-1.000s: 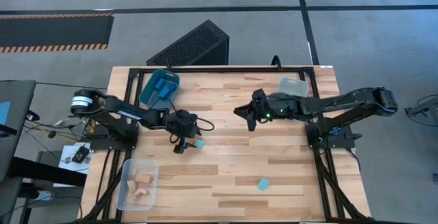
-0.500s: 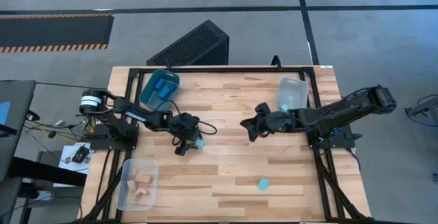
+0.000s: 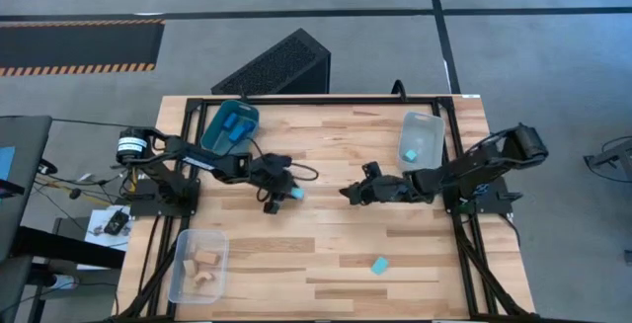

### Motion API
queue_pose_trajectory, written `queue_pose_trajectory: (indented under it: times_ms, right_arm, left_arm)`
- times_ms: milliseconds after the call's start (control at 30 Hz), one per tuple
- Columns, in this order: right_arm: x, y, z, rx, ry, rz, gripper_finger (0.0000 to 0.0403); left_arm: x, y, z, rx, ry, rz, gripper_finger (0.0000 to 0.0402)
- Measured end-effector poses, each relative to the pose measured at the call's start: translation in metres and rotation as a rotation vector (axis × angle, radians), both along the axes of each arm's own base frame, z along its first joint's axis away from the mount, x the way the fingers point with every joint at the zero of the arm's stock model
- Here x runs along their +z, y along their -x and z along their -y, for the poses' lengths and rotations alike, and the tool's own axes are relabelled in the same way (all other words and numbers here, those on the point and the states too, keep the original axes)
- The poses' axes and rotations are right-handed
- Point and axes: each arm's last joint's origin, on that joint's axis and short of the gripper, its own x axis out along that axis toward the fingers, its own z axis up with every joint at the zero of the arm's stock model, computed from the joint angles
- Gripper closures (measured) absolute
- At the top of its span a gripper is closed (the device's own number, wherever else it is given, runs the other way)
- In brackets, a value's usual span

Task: Sort & place blocks by color
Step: Put the top light blue block into the gray bin

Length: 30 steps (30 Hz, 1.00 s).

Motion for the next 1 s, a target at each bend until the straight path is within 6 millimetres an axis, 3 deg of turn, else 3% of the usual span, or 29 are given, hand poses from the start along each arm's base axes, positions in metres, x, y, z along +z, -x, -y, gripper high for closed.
queue_pose_trajectory:
  times_ms: [200,333,433,667,1000]
  right_arm:
    - [-0.005,-0.018,0.029,-0.026,-0.034,0.141,0.0235]
    - [-0.007,-0.024,0.052,-0.054,-0.04,0.165,0.0176]
    - [-0.002,-0.027,0.065,-0.04,-0.001,0.179,0.0152]
    - [0.017,-0.033,0.078,0.059,0.076,0.248,0.0162]
    - [0.017,-0.034,0.088,0.07,0.081,0.237,0.0179]
  left_arm:
    - [0.034,-0.027,-0.017,0.015,-0.069,0.13,0.0266]
    - [0.057,-0.042,-0.027,0.026,-0.085,0.209,0.0276]
    - [0.068,-0.047,-0.034,0.044,-0.073,0.211,0.0291]
    - [0.085,-0.054,-0.049,0.066,-0.112,0.214,0.028]
    - [0.084,-0.052,-0.052,0.072,-0.104,0.205,0.0287]
